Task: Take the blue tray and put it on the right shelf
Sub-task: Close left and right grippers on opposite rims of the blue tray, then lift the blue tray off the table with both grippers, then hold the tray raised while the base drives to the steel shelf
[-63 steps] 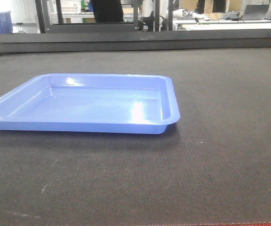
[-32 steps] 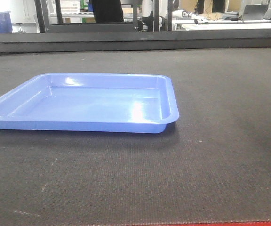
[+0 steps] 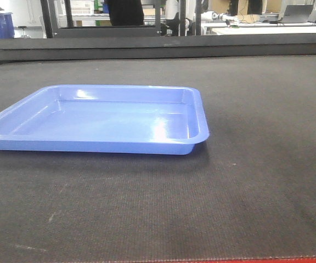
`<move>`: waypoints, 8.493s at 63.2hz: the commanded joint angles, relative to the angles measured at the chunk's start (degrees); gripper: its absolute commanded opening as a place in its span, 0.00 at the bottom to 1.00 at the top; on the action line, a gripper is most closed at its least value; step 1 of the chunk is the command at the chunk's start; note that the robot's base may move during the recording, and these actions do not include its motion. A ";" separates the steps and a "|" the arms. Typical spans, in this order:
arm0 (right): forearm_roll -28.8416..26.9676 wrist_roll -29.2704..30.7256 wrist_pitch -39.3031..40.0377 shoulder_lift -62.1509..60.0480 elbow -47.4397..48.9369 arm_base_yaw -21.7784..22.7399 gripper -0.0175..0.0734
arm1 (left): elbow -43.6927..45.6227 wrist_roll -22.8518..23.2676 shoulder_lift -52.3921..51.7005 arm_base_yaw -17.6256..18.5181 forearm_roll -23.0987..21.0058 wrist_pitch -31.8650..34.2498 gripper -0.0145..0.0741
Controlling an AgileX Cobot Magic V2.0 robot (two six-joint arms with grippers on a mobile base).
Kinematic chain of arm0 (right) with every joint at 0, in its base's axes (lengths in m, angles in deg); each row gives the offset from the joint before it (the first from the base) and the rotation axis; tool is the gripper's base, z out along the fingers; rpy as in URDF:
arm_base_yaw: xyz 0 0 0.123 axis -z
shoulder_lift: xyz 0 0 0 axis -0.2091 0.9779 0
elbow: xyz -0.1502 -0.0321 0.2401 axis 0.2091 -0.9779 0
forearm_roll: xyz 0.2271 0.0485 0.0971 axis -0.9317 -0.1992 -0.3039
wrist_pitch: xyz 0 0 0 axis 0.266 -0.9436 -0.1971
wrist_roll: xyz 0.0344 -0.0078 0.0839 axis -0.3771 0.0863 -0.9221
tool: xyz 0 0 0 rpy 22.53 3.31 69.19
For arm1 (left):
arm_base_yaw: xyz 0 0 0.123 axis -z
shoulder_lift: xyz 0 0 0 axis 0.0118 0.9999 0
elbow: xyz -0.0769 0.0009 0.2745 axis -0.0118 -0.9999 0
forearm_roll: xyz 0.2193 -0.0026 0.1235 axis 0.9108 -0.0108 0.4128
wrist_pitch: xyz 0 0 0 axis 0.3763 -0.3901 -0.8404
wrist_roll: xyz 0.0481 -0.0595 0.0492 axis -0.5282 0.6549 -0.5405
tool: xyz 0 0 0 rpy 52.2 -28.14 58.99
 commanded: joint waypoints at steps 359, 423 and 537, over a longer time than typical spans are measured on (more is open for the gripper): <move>27.70 -24.18 -22.64 -12.01 2.45 -1.26 0.22 | 16.66 23.30 2.65 20.26 5.92 -18.54 0.11; 27.70 -24.18 -22.42 -11.49 2.45 -1.26 0.22 | 16.66 23.30 2.65 20.26 1.08 -18.54 0.11; 27.70 -24.18 -22.42 -11.49 2.45 -1.26 0.22 | 16.66 23.30 2.65 20.26 0.60 -18.54 0.11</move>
